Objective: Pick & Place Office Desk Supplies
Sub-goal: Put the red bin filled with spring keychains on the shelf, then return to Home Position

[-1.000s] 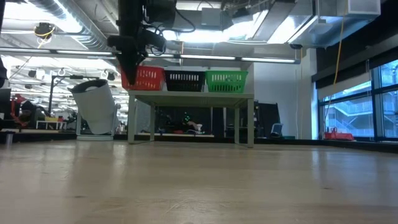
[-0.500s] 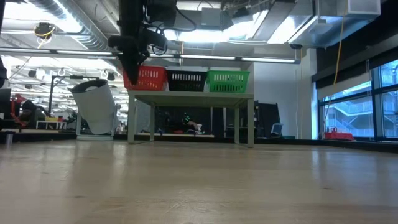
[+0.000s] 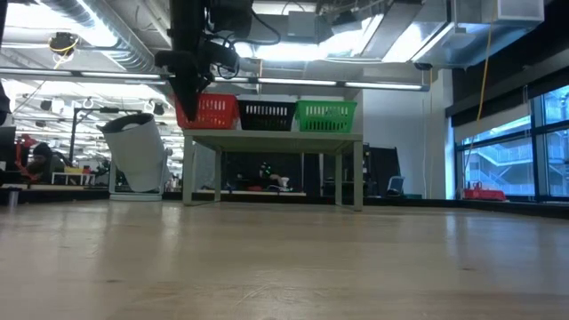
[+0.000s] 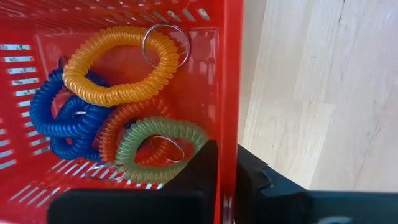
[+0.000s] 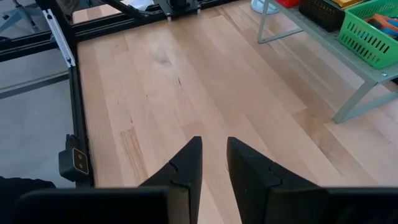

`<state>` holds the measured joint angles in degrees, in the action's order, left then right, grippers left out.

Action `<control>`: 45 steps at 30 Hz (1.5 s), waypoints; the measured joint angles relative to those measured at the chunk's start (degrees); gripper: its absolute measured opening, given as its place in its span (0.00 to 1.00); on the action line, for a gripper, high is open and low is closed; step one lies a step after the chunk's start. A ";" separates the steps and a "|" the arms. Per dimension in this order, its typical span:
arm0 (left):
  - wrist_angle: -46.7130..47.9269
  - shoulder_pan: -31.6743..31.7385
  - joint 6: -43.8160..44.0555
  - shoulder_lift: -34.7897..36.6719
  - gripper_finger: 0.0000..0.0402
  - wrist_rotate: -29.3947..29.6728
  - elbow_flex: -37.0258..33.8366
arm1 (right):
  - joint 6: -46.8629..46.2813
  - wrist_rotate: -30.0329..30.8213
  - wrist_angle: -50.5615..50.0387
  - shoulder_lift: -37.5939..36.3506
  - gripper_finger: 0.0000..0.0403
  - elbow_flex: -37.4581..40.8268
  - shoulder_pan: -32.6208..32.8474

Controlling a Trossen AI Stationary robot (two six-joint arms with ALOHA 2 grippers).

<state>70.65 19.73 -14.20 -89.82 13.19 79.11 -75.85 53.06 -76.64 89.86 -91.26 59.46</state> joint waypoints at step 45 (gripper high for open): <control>-2.41 -4.29 12.63 23.71 0.32 -24.96 20.06 | 3.55 5.89 -5.46 -13.06 0.13 0.02 -0.37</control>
<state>68.24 15.44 -1.56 -66.11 -11.77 99.17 -72.31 58.95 -82.10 76.81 -91.24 59.09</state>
